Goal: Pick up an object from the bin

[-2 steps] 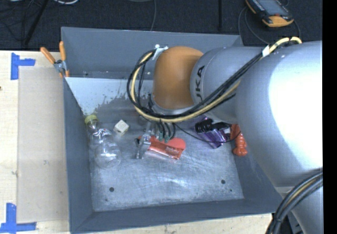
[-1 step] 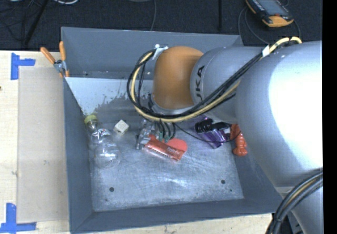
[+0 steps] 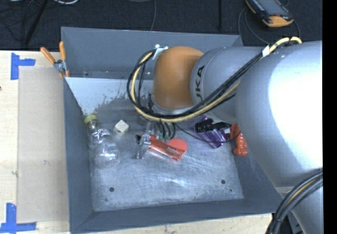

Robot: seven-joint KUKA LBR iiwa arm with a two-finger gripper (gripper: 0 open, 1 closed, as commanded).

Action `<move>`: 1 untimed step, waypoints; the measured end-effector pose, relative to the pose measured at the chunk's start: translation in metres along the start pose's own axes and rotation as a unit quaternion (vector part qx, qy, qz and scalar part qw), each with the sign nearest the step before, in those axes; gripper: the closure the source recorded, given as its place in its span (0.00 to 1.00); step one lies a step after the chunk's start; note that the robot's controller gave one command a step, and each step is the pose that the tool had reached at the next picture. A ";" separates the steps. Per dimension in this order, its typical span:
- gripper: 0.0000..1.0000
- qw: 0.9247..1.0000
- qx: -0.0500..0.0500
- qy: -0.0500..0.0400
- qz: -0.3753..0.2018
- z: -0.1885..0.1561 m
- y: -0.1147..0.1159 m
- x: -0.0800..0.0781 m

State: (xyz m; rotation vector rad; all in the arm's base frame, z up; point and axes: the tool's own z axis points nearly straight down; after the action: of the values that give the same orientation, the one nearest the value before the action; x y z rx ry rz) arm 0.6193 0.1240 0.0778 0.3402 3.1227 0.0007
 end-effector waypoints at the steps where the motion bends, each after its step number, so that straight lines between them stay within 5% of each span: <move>1: 1.00 1.000 0.000 0.000 0.000 0.000 0.000 0.000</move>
Offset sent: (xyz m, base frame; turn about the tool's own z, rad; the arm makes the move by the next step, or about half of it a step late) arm 0.0000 0.0000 0.0000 0.0000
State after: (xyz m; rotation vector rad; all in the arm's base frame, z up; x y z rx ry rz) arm 0.6194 0.1240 0.0779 0.3408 3.1221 0.0010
